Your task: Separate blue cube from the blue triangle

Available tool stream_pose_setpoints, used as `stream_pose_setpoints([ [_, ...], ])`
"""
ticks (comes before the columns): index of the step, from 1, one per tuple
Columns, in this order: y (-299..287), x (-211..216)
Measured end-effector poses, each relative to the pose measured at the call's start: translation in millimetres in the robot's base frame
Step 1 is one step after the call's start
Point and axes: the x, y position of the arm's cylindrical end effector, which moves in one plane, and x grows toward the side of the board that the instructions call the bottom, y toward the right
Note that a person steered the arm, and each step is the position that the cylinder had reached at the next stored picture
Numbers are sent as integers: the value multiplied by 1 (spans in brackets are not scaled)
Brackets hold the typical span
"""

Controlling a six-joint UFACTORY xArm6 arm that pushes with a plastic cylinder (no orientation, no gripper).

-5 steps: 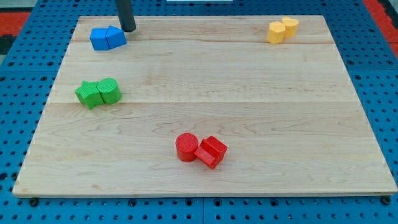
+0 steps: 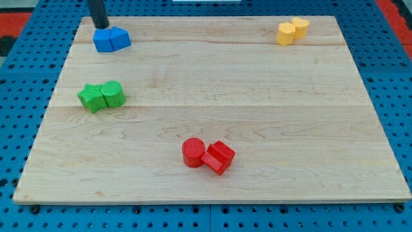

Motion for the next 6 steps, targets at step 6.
stream_pose_setpoints([
  [6,-56,67],
])
